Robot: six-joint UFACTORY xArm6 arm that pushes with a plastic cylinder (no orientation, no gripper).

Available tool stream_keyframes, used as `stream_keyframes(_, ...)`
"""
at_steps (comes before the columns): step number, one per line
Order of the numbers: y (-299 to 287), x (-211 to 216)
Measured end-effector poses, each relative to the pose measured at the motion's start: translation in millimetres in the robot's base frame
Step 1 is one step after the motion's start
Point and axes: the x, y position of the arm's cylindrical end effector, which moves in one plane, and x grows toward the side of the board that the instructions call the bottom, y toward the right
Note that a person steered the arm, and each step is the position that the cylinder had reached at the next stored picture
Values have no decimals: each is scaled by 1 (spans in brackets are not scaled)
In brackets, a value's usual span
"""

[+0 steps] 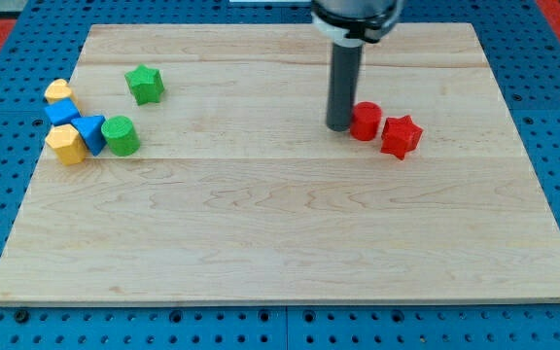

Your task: Push the green star towards the top

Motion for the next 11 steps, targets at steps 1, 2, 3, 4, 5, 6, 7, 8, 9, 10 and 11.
stream_keyframes(1,11,3)
stream_keyframes(2,-36,5)
stream_keyframes(3,-95,7)
stream_keyframes(4,-138,7)
stream_keyframes(5,-159,17)
stream_keyframes(6,-184,47)
stream_keyframes(7,-175,27)
stream_keyframes(8,-209,-10)
stream_keyframes(9,-237,-27)
stream_keyframes(10,-246,-46)
stream_keyframes(11,-299,-46)
